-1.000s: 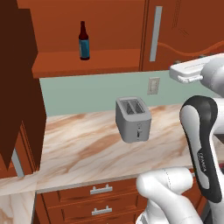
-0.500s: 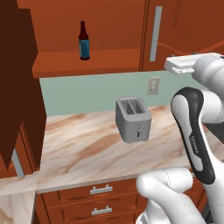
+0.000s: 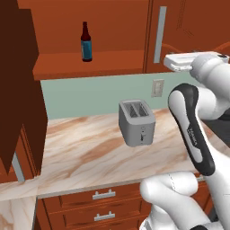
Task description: Get the candle and the beer from the cabinet and move them to the dining counter.
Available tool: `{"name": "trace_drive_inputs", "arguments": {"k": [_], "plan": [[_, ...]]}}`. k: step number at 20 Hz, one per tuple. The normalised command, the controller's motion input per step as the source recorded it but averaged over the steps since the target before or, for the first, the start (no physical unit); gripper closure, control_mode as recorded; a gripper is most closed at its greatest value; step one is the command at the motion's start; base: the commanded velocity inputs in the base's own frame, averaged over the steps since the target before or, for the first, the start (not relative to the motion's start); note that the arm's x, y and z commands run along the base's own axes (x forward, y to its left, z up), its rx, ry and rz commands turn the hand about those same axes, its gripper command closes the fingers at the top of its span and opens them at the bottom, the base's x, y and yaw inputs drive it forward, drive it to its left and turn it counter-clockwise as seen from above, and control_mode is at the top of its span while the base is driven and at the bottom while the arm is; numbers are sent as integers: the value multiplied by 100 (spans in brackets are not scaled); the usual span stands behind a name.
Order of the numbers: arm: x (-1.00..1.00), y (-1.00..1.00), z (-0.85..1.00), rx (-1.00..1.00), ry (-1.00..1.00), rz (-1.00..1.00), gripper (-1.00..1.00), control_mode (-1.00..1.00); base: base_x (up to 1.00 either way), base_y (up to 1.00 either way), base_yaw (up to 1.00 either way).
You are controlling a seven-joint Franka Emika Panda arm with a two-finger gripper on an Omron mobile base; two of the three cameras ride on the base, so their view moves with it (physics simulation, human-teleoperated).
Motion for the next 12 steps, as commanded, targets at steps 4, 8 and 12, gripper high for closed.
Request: {"name": "trace_drive_inputs", "arguments": {"k": [4,8,12], "plan": [[34,0,0,0,-13,0,-100,-100,0,0,0],[31,0,0,0,-13,0,-100,-100,0,0,0],[35,0,0,0,-8,0,-100,-100,0,0,0]]}}
